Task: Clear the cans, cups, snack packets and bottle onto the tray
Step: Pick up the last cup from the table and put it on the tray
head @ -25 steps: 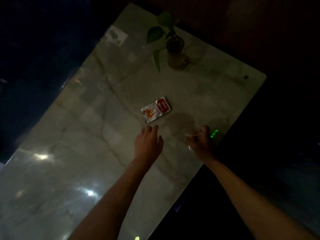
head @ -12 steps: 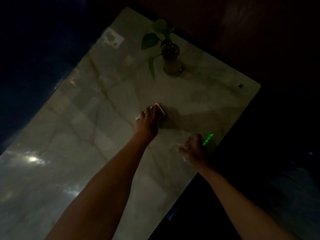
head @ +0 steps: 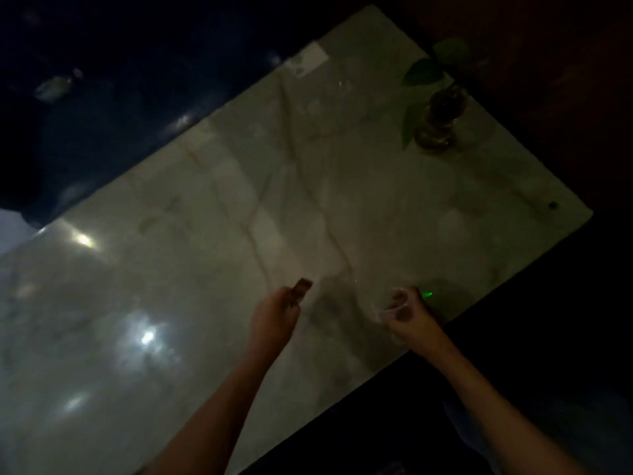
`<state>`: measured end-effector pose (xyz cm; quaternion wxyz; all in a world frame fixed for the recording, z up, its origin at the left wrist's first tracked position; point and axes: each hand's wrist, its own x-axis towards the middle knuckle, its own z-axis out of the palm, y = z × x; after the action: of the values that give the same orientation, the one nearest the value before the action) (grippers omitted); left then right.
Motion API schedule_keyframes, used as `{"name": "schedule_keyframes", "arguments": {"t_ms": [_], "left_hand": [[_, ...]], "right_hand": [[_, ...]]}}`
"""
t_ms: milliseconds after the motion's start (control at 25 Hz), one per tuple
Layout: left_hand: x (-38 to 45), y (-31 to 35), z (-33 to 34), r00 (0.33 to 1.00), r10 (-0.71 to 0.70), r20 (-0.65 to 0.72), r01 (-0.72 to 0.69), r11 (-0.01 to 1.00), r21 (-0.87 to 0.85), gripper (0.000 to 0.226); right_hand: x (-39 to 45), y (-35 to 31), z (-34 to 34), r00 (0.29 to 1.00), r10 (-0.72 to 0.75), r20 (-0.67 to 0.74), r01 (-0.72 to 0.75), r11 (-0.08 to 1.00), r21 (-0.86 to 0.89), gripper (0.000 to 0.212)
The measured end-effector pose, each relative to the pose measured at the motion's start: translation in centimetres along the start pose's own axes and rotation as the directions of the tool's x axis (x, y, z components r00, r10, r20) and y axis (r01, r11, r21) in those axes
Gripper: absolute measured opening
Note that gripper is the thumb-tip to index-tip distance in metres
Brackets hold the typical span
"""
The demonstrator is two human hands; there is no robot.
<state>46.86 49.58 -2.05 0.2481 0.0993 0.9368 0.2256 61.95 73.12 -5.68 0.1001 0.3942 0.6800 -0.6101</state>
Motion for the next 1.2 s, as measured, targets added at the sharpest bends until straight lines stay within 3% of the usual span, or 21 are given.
{"name": "schedule_keyframes", "arguments": {"t_ms": [160, 360, 520, 720, 840, 1040, 1200], "left_hand": [[-6.2, -8.6, -1.5, 0.955, -0.289, -0.063, 0.266, 0.932, -0.245, 0.014], [-11.7, -18.3, -3.6, 0.879, -0.475, 0.050, 0.452, 0.794, -0.407, 0.013], [-17.1, -25.6, -5.8, 0.836, -0.531, 0.140, 0.486, 0.595, -0.640, 0.015], [-22.9, -33.8, -7.9, 0.782, -0.603, 0.157, 0.523, 0.499, -0.691, 0.030], [-22.9, -34.5, -8.6, 0.806, -0.560, 0.194, 0.520, 0.511, -0.685, 0.025], [-19.3, -30.7, -9.2, 0.885, -0.423, 0.193, 0.440, 0.625, -0.645, 0.023], [-20.0, -29.2, -9.6, 0.900, -0.407, 0.157, 0.410, 0.664, -0.626, 0.020]], "right_hand": [[-3.0, 0.6, 3.3, 0.991, -0.020, 0.129, 0.041, 0.985, -0.170, 0.051], [-6.7, -1.5, 13.4, 0.967, -0.034, 0.253, 0.114, 0.944, -0.310, 0.049], [-9.8, -3.8, 23.6, 0.945, -0.092, 0.313, 0.215, 0.897, -0.387, 0.048], [-14.5, -5.2, 32.9, 0.956, -0.087, 0.281, 0.221, 0.843, -0.490, 0.047], [-16.3, -4.9, 33.2, 0.974, -0.075, 0.214, 0.184, 0.812, -0.553, 0.050], [-16.6, -3.1, 29.0, 0.996, 0.016, 0.085, 0.039, 0.794, -0.607, 0.045], [-15.9, -2.5, 28.2, 0.994, 0.019, 0.111, 0.058, 0.756, -0.652, 0.042]]}}
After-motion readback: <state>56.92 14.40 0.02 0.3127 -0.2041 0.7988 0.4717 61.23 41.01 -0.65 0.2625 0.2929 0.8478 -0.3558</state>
